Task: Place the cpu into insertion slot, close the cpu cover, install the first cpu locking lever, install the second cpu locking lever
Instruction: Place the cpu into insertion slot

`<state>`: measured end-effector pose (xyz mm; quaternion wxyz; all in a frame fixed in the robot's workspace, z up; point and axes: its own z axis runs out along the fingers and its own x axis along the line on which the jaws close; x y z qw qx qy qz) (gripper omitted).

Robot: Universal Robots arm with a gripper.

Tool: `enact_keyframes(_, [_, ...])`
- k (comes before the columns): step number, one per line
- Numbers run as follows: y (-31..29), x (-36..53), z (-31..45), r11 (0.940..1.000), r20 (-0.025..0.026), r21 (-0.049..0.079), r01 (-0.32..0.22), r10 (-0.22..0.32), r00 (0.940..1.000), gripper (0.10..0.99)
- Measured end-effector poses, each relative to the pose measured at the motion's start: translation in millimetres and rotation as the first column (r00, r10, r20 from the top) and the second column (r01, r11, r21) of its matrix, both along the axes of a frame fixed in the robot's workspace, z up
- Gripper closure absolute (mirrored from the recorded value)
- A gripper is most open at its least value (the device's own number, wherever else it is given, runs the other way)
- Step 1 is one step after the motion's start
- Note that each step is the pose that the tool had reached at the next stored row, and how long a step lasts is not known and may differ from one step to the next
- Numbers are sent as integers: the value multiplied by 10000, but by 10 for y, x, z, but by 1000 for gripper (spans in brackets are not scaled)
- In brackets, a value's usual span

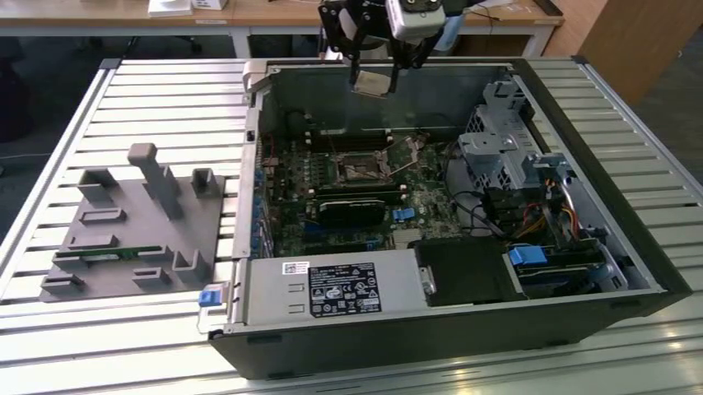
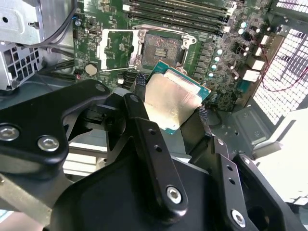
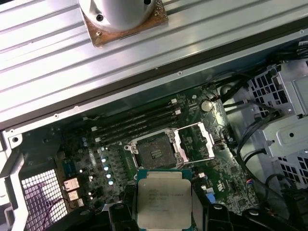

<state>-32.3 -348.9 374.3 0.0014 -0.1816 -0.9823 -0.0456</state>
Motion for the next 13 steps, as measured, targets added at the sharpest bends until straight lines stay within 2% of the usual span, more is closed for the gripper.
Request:
enact_keyframes(7, [0,-13,-2,9990,0,1,455,-455,9990,545])
enact_keyframes(13, [0,-27,-3,9946,0,0,1037,-1037,9946,545])
